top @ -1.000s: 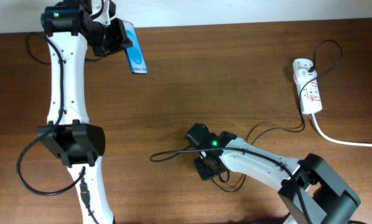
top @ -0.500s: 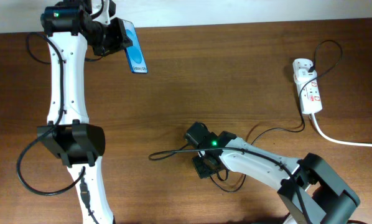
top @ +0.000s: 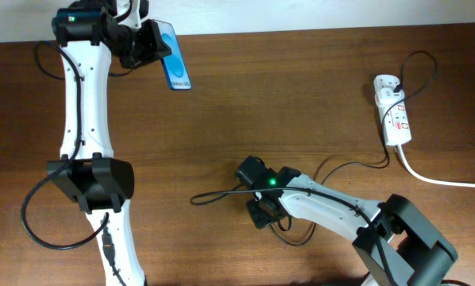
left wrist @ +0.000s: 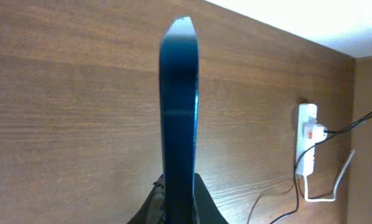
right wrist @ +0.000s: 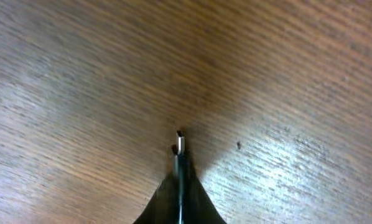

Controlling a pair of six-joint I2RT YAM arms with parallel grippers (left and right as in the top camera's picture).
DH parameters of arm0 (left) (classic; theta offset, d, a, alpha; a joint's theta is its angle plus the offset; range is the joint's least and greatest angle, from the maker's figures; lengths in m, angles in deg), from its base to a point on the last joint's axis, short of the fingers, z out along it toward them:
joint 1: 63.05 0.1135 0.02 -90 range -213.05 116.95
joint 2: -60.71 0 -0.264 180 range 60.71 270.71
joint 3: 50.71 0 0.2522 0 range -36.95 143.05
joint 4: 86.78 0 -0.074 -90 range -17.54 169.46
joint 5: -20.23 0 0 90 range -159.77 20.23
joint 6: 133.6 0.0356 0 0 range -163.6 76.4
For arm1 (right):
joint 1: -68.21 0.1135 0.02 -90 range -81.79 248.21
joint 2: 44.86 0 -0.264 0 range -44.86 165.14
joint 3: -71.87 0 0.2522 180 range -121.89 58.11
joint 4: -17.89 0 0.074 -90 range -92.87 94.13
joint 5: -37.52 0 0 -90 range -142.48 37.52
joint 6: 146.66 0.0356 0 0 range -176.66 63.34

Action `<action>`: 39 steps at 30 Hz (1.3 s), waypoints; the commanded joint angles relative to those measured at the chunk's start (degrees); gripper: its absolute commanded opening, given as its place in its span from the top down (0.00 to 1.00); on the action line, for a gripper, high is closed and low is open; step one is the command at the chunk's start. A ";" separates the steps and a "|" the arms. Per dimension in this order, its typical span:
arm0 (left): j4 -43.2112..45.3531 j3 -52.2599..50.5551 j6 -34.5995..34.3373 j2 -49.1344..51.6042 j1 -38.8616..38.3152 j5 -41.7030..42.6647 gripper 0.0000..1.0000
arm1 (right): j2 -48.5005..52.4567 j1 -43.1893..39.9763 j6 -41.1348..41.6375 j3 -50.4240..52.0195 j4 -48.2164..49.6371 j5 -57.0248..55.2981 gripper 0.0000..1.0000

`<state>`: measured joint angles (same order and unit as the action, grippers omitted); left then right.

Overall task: Plug charger to phone and switch on socket
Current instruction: 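Carry the cable plug up to the phone's bottom port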

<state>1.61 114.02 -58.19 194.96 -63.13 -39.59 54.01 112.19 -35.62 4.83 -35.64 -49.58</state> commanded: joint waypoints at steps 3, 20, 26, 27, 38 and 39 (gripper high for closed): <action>6.91 1.09 3.56 -1.84 0.24 18.21 1.00 | 1.09 -2.01 0.17 -10.38 -7.58 -2.67 0.96; 31.32 1.09 -20.68 -1.86 -0.13 60.00 1.00 | -2.95 -24.13 8.74 -36.37 17.51 53.57 0.96; 31.32 1.09 -20.83 -1.86 -0.13 60.02 1.00 | -2.93 -21.70 18.14 -36.37 24.79 51.47 0.96; 31.32 1.09 -20.83 -1.86 -0.13 60.02 1.00 | -2.91 -21.70 18.97 -36.35 25.27 51.47 0.96; 31.32 1.09 -21.29 -1.86 -0.13 60.02 1.00 | -1.86 -21.00 25.00 -36.35 30.21 49.40 0.96; 31.32 1.09 -21.49 -1.86 -0.13 60.02 1.00 | -1.86 -20.79 25.55 -36.35 30.18 49.37 0.96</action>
<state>32.63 114.02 -79.26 194.96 -63.23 18.33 51.85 90.77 -11.27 -30.62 -6.24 -0.08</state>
